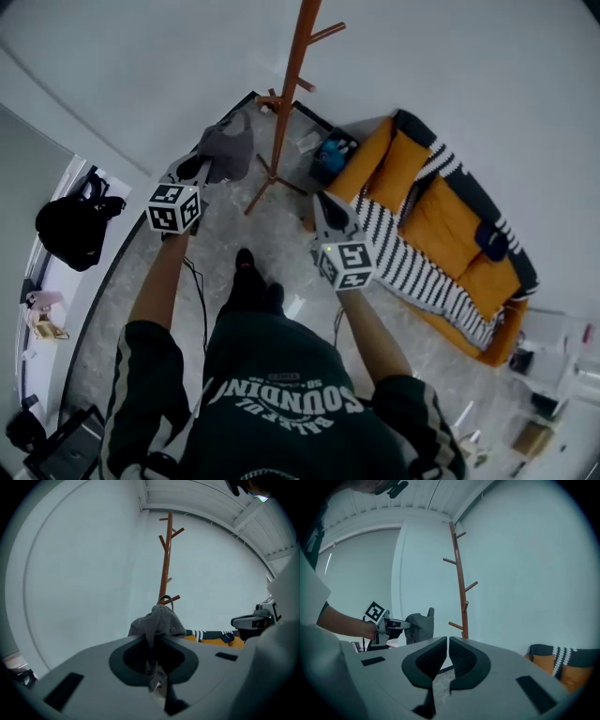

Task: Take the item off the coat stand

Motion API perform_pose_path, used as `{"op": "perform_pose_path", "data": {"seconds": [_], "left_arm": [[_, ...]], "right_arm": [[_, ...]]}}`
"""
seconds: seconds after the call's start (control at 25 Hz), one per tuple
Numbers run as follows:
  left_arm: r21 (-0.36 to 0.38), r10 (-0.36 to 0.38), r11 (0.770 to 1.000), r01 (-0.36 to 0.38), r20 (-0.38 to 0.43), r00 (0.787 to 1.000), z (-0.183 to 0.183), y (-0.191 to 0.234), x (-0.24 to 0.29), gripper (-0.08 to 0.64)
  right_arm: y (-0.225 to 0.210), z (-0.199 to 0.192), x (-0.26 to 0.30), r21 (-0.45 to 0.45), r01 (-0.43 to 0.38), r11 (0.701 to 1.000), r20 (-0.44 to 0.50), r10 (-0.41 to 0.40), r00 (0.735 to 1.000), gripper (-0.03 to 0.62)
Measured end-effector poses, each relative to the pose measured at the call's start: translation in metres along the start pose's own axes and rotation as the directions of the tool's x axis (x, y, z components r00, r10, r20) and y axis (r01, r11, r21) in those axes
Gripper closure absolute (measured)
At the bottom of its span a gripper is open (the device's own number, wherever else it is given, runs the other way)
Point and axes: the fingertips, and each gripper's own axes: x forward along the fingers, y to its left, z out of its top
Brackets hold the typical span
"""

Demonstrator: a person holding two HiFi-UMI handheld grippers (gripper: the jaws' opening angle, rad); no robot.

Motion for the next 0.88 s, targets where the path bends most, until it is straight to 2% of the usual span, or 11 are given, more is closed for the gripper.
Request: {"op": "perform_pose_path", "data": {"seconds": [0.44,0.88], "left_arm": [[-0.013,-0.012,1.000,0.013,0.047,0.999,0.005,-0.048,-0.065,0.535],[0.014,-0.048,0.999,0.048,0.035,0.998,-0.011,-0.073,-0.084,0.535]], "right_arm": [[0.012,0.030,-0.011,-0.021,-0.039,0.999,0.070,0.041,0.997,0.592],[0.025,0.020,-0.018,-0.034,-0.063,0.997,0.052,0.065,0.997,0.592]]}}
